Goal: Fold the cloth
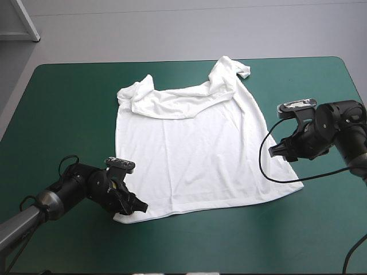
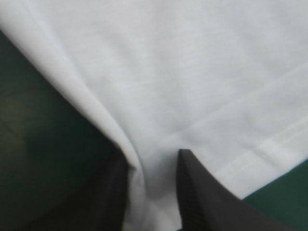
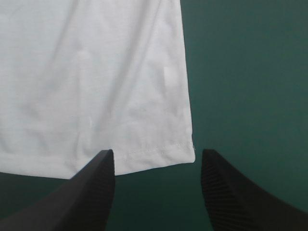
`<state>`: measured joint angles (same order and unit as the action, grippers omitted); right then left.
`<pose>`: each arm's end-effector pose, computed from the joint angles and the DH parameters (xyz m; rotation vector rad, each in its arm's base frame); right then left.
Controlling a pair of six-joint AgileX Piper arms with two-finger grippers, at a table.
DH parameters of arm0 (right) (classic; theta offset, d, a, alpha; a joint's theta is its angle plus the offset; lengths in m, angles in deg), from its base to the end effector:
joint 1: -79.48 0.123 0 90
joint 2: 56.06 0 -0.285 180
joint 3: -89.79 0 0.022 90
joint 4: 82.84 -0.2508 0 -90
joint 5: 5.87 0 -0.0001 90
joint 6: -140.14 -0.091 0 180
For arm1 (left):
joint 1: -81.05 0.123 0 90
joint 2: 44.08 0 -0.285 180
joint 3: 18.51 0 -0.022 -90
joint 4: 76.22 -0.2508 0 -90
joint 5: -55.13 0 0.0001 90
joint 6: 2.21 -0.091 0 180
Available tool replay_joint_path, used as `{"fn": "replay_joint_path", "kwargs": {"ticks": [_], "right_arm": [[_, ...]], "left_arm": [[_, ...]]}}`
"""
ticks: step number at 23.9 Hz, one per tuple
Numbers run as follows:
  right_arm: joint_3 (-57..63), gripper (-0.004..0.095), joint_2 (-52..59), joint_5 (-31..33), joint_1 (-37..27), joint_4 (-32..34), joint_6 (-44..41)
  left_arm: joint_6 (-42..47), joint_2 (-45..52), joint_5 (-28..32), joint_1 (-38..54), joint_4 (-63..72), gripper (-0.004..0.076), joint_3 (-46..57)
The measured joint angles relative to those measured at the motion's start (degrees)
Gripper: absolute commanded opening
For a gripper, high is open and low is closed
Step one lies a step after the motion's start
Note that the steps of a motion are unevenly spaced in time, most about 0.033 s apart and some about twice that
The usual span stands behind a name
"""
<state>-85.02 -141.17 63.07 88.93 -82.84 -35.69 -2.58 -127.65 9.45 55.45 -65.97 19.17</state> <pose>0.2553 0.0425 0.3425 -0.3296 2.7599 0.0235 0.1888 -0.1033 0.2071 0.5010 2.8948 -0.2776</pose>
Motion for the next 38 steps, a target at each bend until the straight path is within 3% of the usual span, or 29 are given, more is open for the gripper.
{"fn": "replay_joint_path", "kwargs": {"ticks": [5,15,28,29,35,38], "right_arm": [[2.92,0.0509,0.0,-0.47,0.0,0.0,-0.38],[13.39,0.0509,-1.39,-8.78,0.0,1.01,-2.04],[13.31,0.0507,-14.84,-13.25,0.0,1.38,-2.55],[13.32,0.0475,-14.9,-13.25,0.0,1.31,-2.55],[13.31,-0.0019,-15.18,-13.44,0.0,0.0,-2.43],[13.72,-0.0017,-15.18,-14.1,-0.13,0.0,-1.01]], "left_arm": [[0.37,-0.06,0.85,-1.71,-0.08,0.0019,0.33],[1.92,1.87,-3.26,-1.98,-6.01,0.0019,-0.95],[4.42,6.82,-5.74,-1.98,-9.35,0.0019,-1.28],[4.72,6.82,-5.74,-1.98,-9.55,0.0019,-1.28],[5.25,6.84,-5.51,-1.98,-10.25,0.0019,-1.28],[5.61,6.84,-5.38,-1.98,-10.25,0.0019,-1.28]]}}
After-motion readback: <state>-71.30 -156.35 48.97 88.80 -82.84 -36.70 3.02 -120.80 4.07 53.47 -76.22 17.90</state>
